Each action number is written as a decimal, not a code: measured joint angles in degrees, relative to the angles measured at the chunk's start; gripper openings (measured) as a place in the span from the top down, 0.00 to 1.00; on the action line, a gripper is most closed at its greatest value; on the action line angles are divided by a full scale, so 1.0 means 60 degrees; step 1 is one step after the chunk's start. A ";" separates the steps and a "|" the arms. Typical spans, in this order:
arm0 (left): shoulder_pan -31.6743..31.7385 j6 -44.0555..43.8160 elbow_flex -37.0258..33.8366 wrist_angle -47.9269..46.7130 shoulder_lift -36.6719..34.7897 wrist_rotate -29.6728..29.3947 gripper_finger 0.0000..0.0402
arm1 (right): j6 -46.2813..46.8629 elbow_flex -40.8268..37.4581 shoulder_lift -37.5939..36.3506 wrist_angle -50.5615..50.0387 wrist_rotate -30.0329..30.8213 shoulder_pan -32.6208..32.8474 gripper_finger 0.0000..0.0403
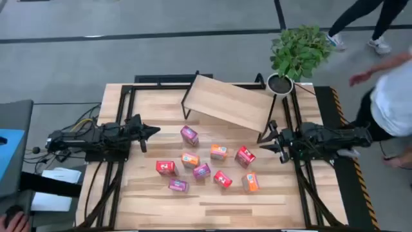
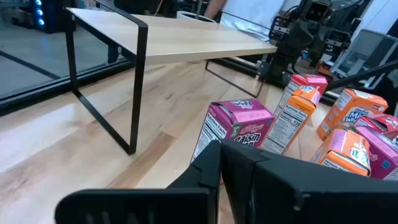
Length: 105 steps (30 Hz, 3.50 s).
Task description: Stack cereal on shelf
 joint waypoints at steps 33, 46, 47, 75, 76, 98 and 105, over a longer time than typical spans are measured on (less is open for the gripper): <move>0.0000 0.0000 0.0000 0.0000 0.0000 -0.0003 1.00 | 0.0000 0.0003 0.0000 0.0000 -0.0002 0.0000 0.72; 0.0003 -0.0182 0.0000 0.0000 -0.0003 0.0000 1.00 | 0.0000 0.0001 0.0000 0.0000 -0.0002 0.0000 0.72; 0.0002 -0.0240 0.0000 0.0000 -0.0003 0.0000 1.00 | 0.0000 0.0000 0.0000 0.0000 -0.0003 0.0000 0.72; 0.0000 -0.6522 -0.0011 0.0206 -0.0003 -0.0377 1.00 | 0.1543 0.0003 -0.0004 0.0140 0.1181 -0.0137 0.72; 0.0000 -0.6654 -0.0015 0.0223 0.0000 -0.0460 1.00 | 0.2771 0.0003 -0.0004 0.0136 0.0996 -0.0074 0.72; 0.0000 -0.6384 -0.0019 0.4058 0.0000 0.1279 1.00 | 1.0195 0.0671 -0.0008 0.2897 0.0963 0.0273 0.72; 0.0000 -0.4702 0.0242 0.7503 0.0000 0.0638 1.00 | 0.6738 0.2450 0.0084 0.3362 0.2066 0.0273 0.72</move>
